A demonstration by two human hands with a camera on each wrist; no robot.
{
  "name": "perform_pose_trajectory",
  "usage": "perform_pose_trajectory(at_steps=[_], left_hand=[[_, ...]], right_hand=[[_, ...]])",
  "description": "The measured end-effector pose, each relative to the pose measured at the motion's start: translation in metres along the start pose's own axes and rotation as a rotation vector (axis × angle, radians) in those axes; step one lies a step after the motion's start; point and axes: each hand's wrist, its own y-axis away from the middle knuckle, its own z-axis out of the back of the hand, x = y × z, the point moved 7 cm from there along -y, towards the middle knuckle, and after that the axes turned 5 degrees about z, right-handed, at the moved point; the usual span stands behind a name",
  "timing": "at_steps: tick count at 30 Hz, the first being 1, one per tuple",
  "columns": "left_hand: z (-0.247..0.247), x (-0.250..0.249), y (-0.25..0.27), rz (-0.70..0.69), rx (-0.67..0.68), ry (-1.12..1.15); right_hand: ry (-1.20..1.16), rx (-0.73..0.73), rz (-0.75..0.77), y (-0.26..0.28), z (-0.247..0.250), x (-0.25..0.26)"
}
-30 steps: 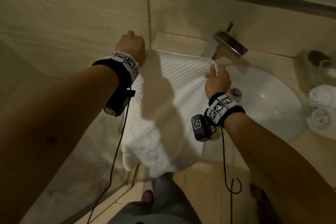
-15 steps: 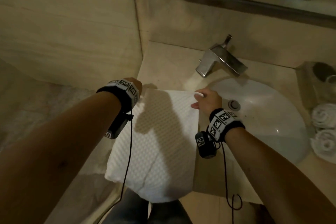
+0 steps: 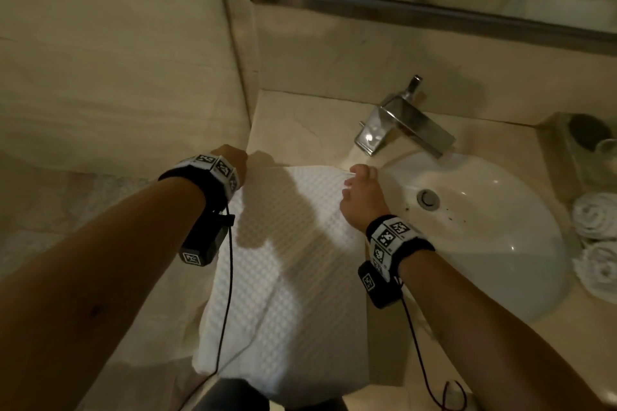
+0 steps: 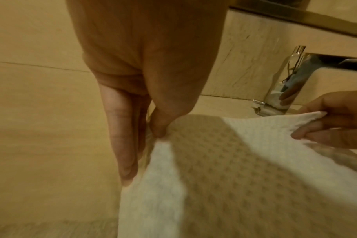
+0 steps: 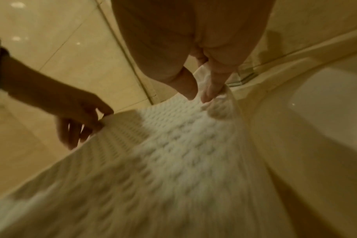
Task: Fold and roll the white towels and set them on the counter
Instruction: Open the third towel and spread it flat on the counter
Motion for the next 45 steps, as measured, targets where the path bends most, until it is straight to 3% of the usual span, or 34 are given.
perform_pose_trajectory(at_steps=[5,8,13,19,22,27,31,35,37,39,41,45], left_hand=[[0.053,-0.009,-0.023,0.025,-0.212,0.039],[0.071,-0.015,-0.038,0.058,-0.273,0.054],[0.074,-0.005,-0.066,0.136,-0.279,0.112],[0.084,-0.01,-0.097,0.155,-0.327,0.22],[0.094,-0.018,-0.109,0.151,-0.379,0.232],[0.096,-0.025,-0.129,0.135,-0.404,0.234],[0.091,-0.022,-0.135,0.17,-0.4,0.271],[0.086,-0.023,-0.124,0.208,-0.433,0.241],[0.089,-0.035,-0.11,0.132,-0.562,0.179],[0.078,-0.061,-0.097,-0.06,-0.638,0.104],[0.052,-0.085,-0.089,-0.207,-0.626,0.11],[0.014,-0.09,-0.092,-0.174,-0.53,0.175]], right_hand=[[0.256,-0.063,0.094,-0.031,0.006,0.02],[0.423,-0.074,0.101,-0.052,0.005,0.025],[0.865,-0.1,0.278,-0.086,-0.009,0.042],[0.898,0.004,0.163,-0.131,-0.013,0.036],[0.877,-0.057,0.084,-0.142,-0.005,0.043],[0.579,-0.137,-0.032,-0.166,-0.003,0.034],[0.466,-0.025,0.091,-0.16,-0.003,0.036],[0.637,-0.179,0.189,-0.155,0.013,0.052],[0.61,-0.22,0.283,-0.149,0.012,0.064],[0.529,-0.23,0.316,-0.146,0.007,0.066],[0.477,-0.143,0.258,-0.145,-0.006,0.06],[0.362,0.115,0.019,-0.146,-0.027,0.032]])
